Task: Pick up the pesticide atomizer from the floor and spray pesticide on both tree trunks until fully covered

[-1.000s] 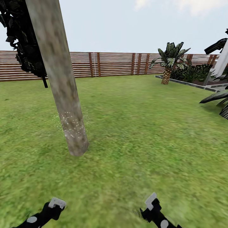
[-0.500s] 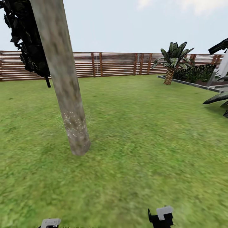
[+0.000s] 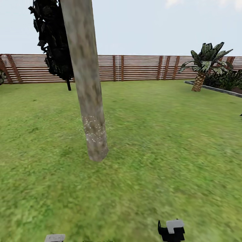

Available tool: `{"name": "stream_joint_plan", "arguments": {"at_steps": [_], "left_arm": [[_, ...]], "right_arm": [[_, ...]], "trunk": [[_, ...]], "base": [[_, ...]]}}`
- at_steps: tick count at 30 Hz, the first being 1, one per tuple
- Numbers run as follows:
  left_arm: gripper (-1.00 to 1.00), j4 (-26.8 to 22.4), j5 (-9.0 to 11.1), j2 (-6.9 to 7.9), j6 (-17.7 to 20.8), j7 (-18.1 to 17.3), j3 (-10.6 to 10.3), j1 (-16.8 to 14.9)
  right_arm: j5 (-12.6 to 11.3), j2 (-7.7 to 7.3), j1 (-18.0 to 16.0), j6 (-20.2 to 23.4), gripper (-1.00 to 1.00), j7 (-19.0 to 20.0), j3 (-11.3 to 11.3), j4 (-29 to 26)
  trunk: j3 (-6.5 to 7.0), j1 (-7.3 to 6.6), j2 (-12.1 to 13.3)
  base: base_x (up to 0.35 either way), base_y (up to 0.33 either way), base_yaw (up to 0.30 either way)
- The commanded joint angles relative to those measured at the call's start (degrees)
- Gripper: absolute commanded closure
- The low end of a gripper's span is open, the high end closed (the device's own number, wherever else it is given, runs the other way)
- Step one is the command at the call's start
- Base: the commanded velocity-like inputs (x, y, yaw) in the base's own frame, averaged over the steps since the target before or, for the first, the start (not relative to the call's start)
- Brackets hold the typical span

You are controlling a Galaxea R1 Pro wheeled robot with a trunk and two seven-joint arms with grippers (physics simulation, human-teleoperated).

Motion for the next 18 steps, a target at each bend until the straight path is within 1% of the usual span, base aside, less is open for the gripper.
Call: {"name": "stream_joint_plan", "arguments": {"at_steps": [1, 6, 18], "left_arm": [[1.00, 0.07, 0.65, -0.02, -0.14, -0.32, -0.25, -0.05], [1.00, 0.07, 0.66, -0.12, -0.13, -0.32, -0.22, -0.05], [1.00, 0.07, 0.66, -0.14, -0.13, -0.32, -0.22, -0.05]], "right_arm": [[0.23, 0.01, -0.03, 0.08, -1.00, -1.03, 0.48, 0.06], [0.32, 0.02, -0.03, 0.08, -1.00, -1.53, 0.49, 0.07], [0.23, 0.02, -0.03, 0.08, -1.00, -1.29, 0.49, -0.10]], "trunk": [[-0.08, -0.01, -0.02], [-0.29, -0.01, -0.02], [-0.77, -0.01, -0.02]], "base": [[0.000, 0.000, 0.277], [0.000, 0.000, 0.273], [0.000, 0.000, 0.272]]}}
